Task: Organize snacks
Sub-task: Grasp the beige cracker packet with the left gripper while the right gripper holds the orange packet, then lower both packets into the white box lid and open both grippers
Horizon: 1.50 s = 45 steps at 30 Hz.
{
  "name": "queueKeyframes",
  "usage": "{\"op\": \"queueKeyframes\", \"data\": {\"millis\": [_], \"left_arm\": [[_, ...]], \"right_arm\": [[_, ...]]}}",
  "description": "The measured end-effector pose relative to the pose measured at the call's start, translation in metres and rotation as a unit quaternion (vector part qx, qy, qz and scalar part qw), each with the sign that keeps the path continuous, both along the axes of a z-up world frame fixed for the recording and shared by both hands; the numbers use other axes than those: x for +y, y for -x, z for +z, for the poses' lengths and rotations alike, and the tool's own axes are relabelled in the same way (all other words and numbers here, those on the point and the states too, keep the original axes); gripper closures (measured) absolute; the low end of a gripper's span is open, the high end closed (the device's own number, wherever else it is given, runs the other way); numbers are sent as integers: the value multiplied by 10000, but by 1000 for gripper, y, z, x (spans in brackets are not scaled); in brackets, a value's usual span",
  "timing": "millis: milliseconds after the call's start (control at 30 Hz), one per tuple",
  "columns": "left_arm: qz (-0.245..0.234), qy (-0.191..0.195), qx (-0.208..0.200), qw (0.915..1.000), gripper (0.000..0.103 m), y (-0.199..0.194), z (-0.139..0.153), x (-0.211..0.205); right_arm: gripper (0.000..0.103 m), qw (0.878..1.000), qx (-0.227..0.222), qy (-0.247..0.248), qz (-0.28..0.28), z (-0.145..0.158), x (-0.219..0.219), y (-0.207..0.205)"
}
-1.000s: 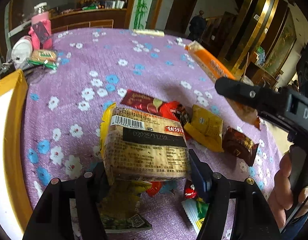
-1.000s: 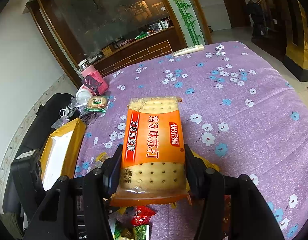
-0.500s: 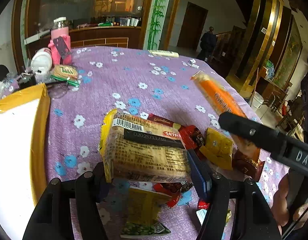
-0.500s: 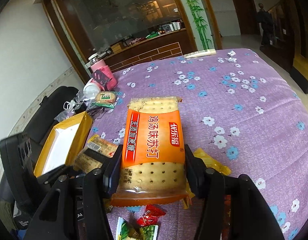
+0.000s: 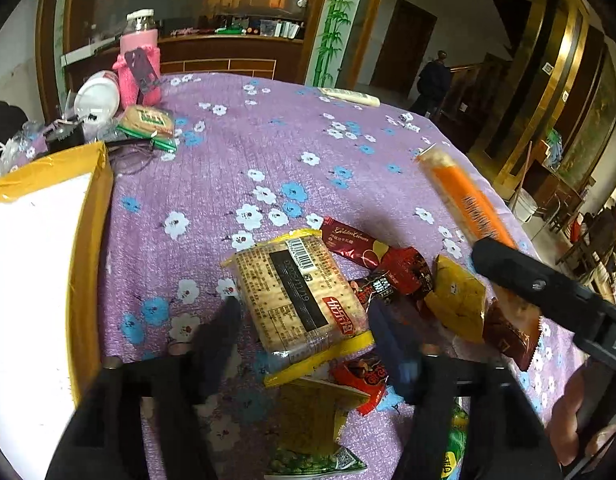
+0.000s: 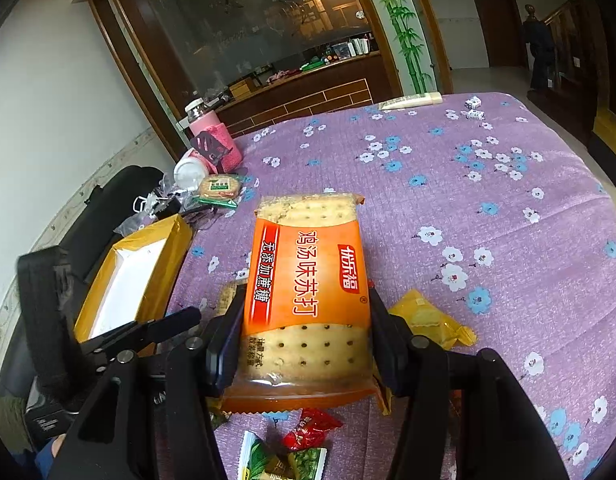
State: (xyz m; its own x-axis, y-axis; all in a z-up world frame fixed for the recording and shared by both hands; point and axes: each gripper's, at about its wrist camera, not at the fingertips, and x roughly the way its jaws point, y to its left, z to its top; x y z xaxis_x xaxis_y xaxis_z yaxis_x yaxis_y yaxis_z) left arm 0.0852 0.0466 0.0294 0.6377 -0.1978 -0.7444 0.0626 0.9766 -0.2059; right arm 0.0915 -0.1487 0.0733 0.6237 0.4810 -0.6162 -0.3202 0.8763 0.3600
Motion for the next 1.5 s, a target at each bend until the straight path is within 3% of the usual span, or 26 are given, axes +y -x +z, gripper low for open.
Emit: {"op": "queueKeyframes", "data": {"millis": [100, 200, 433, 533, 667, 700, 900, 1133, 1500], "left_arm": [[83, -50, 163, 9998, 31, -4, -5, -1], [276, -48, 376, 9989, 13, -13, -9, 1], [515, -62, 1085, 9927, 10, -44, -25, -1], [601, -387, 1196, 9902, 8, -55, -28, -12], [613, -726, 910, 9913, 27, -49, -27, -21], [550, -622, 914, 9923, 27, -45, -27, -20], [428, -254, 763, 9958, 28, -23, -17, -8], [466, -195, 373, 9980, 28, 4, 5, 8], [627, 72, 3, 9980, 28, 37, 30, 43]], "right_arm": [[48, 10000, 20, -51, 17, 0, 0, 1], [48, 10000, 32, -51, 0, 0, -1, 1], [48, 9997, 14, -252, -44, 4, -9, 3], [48, 9995, 34, -317, -54, 5, -12, 3], [48, 9993, 39, -363, -53, 5, -13, 4], [48, 9993, 40, -368, -48, 5, -13, 5], [48, 9995, -2, -305, 40, 6, -6, 9], [48, 9997, -155, -57, 180, 6, 8, 13], [48, 9998, -16, 65, 186, -4, 15, 8]]}}
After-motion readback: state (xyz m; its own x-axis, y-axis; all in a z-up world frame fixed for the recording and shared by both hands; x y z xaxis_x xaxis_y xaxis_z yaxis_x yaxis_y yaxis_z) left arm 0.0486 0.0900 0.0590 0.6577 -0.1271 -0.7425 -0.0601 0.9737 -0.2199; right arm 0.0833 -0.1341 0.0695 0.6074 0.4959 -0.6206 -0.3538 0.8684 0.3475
